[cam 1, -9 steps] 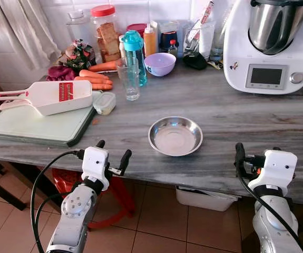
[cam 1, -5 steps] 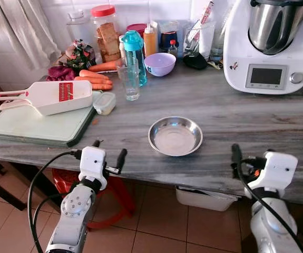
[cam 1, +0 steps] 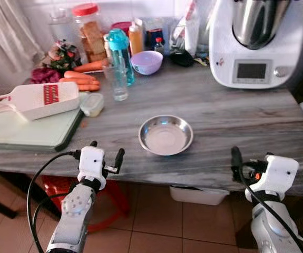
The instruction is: Setting the table
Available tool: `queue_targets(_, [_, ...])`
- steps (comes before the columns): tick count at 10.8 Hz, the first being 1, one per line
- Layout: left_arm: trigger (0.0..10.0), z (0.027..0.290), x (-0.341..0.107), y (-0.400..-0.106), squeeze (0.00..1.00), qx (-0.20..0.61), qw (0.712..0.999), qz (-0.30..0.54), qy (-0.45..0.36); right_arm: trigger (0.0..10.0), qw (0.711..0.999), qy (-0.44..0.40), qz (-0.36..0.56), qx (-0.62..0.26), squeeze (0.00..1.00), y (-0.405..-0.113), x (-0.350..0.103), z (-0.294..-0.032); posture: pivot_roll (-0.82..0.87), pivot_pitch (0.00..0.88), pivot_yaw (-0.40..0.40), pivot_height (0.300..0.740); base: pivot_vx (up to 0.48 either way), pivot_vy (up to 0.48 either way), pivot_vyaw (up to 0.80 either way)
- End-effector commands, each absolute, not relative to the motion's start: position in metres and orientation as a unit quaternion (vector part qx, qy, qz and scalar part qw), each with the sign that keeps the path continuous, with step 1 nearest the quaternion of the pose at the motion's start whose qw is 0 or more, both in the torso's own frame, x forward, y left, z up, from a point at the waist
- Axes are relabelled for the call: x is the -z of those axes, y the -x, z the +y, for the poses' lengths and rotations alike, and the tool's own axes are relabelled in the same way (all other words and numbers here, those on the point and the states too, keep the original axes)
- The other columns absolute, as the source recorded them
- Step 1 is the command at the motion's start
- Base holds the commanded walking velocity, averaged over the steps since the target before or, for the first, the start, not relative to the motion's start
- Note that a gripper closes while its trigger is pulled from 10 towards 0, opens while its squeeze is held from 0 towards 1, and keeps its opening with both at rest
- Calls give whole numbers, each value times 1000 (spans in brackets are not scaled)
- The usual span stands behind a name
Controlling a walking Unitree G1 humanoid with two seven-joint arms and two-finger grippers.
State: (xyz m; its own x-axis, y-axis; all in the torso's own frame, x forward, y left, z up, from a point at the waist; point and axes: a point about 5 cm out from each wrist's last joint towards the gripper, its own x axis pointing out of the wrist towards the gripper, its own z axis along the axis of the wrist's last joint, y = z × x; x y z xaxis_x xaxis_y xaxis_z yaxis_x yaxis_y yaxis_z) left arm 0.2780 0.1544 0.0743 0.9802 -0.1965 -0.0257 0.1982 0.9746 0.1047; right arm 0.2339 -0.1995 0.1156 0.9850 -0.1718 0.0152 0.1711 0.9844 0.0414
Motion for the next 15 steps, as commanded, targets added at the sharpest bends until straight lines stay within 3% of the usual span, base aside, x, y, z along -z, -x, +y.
queue_targets(1, [10000,161,-71,-277,0,83,994,18,-66,10000,997,-29,-23,72,0,-236,-121,-195,-13,0,97,740,-247,0,0])
queue_targets(15, [10000,161,-69,-279,0,72,995,24,-69,10000,996,-41,-18,75,0,-238,-119,-197,-16,0,94,740,-328,0,0])
